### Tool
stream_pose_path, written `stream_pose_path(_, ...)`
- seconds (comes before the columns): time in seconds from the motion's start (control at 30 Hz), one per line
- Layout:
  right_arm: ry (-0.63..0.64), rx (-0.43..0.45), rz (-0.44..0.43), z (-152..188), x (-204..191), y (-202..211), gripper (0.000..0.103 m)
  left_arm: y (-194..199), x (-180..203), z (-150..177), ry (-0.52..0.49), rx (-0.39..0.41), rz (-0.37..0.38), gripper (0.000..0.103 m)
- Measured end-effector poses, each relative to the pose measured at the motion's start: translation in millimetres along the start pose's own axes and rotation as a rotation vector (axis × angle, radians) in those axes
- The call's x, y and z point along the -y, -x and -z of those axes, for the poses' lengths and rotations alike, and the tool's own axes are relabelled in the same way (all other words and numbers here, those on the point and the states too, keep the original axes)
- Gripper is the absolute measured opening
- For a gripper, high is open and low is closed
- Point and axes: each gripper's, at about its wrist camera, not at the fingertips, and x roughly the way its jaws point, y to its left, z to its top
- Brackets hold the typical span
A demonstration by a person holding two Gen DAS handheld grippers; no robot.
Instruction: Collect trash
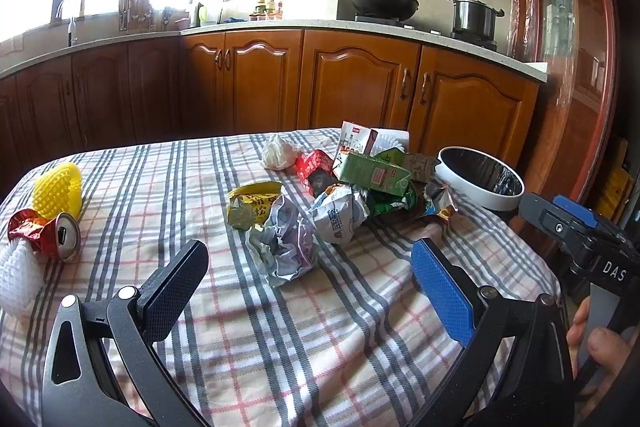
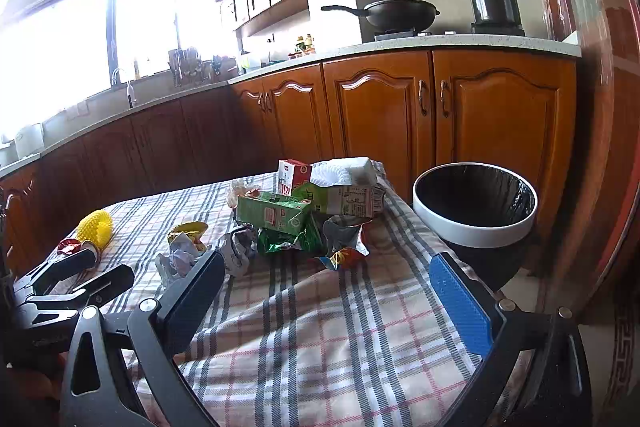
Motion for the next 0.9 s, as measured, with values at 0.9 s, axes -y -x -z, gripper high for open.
stream_pose_path(0.9, -0.056, -0.061, -0.035, 1, 18, -27, 0.103, -37, -14, -1, 0.047, -0.106, -0.031, 0.103)
